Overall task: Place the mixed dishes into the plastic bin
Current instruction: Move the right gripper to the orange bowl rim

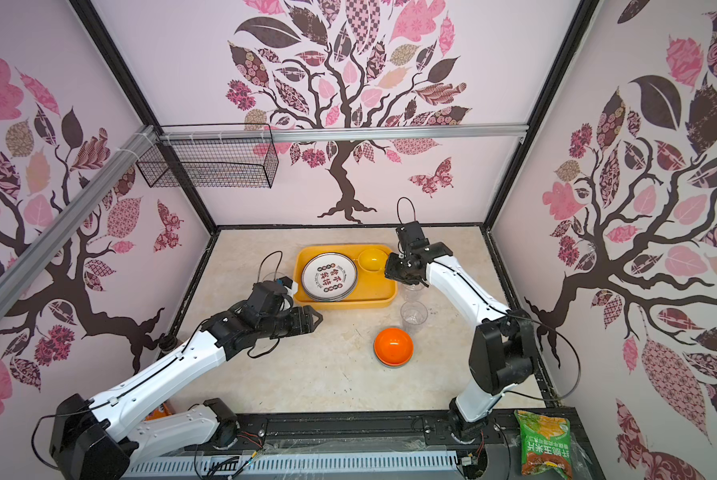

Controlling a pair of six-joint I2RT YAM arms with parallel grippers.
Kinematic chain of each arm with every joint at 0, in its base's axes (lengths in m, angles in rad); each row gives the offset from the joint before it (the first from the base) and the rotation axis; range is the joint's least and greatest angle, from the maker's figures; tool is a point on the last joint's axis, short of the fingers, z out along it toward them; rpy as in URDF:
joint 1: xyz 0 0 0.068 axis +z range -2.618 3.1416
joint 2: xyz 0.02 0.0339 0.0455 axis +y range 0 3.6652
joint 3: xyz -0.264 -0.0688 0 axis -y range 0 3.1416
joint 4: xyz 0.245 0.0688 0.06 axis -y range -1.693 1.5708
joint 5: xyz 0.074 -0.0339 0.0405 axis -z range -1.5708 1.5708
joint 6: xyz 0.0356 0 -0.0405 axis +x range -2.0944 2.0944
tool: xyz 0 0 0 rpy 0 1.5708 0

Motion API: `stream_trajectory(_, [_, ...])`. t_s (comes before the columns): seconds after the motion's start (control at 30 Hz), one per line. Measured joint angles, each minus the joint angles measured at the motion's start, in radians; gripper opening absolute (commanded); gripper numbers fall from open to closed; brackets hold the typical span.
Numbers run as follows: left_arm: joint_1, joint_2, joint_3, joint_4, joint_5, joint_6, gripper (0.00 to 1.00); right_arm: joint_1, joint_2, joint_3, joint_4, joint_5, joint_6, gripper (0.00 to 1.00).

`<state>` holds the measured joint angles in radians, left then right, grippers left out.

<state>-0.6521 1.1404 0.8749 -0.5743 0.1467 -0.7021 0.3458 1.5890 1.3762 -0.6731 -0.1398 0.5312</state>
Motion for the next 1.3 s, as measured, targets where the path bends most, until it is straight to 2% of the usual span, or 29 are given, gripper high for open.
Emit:
stream_trajectory(0.37, [0.0, 0.145, 0.138, -0.011, 0.167, 0.12, 0.75, 0.0, -0.253, -0.24, -0.042, -0.019, -0.031, 0.46])
stream_trajectory(0.7, [-0.003, 0.215, 0.152, -0.022, 0.292, 0.203, 0.74, 0.0, -0.403, -0.378, -0.171, 0.014, -0.016, 0.45])
stream_trajectory(0.97, [-0.056, 0.252, 0.152, -0.032, 0.3, 0.23, 0.74, 0.015, -0.407, -0.44, -0.233, 0.037, 0.005, 0.43])
stream_trajectory(1.2, [-0.1, 0.269, 0.152, -0.033, 0.277, 0.233, 0.73, 0.106, -0.403, -0.531, -0.242, 0.045, 0.047, 0.41])
stream_trajectory(1.3, [-0.101, 0.273, 0.152, -0.034, 0.265, 0.233, 0.73, 0.112, -0.403, -0.548, -0.237, 0.044, 0.061, 0.4])
